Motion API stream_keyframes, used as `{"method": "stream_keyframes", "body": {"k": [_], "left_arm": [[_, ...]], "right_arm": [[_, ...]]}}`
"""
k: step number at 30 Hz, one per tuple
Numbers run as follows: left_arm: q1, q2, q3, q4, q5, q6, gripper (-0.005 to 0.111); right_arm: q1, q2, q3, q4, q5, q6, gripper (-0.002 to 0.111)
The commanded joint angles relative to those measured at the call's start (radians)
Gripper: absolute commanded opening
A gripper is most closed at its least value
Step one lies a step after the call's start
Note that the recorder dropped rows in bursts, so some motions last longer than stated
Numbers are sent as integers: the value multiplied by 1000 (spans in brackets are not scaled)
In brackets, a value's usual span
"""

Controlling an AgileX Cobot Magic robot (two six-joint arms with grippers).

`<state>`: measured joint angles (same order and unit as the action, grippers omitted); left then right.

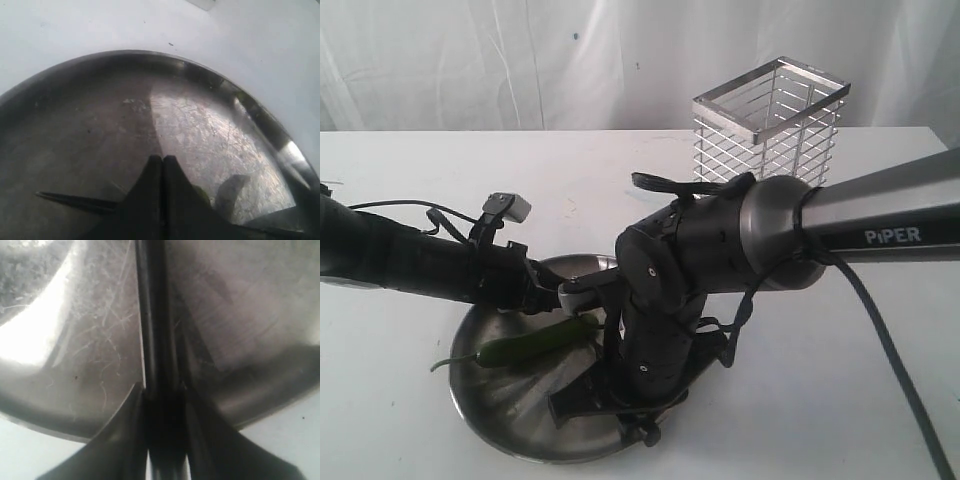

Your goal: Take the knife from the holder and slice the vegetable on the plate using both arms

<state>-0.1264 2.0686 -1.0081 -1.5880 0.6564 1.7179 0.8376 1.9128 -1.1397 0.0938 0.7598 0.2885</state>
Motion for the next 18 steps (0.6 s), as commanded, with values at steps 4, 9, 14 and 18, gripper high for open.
{"method": "stream_keyframes", "body": {"k": [4,9,14,18], "left_arm": [[0,13,8,-23,1,-17,0],[6,13,-41,-21,173,-17,0],[6,15,-39,39,123,-41,0],[-1,15,-39,79,113,-44,0]], "right_arm": [[-9,8,13,-22,156,2,0],[-9,8,13,-17,156,0,0],[-9,8,13,-15,155,0,0],[-9,8,13,-14,138,2,0]]}}
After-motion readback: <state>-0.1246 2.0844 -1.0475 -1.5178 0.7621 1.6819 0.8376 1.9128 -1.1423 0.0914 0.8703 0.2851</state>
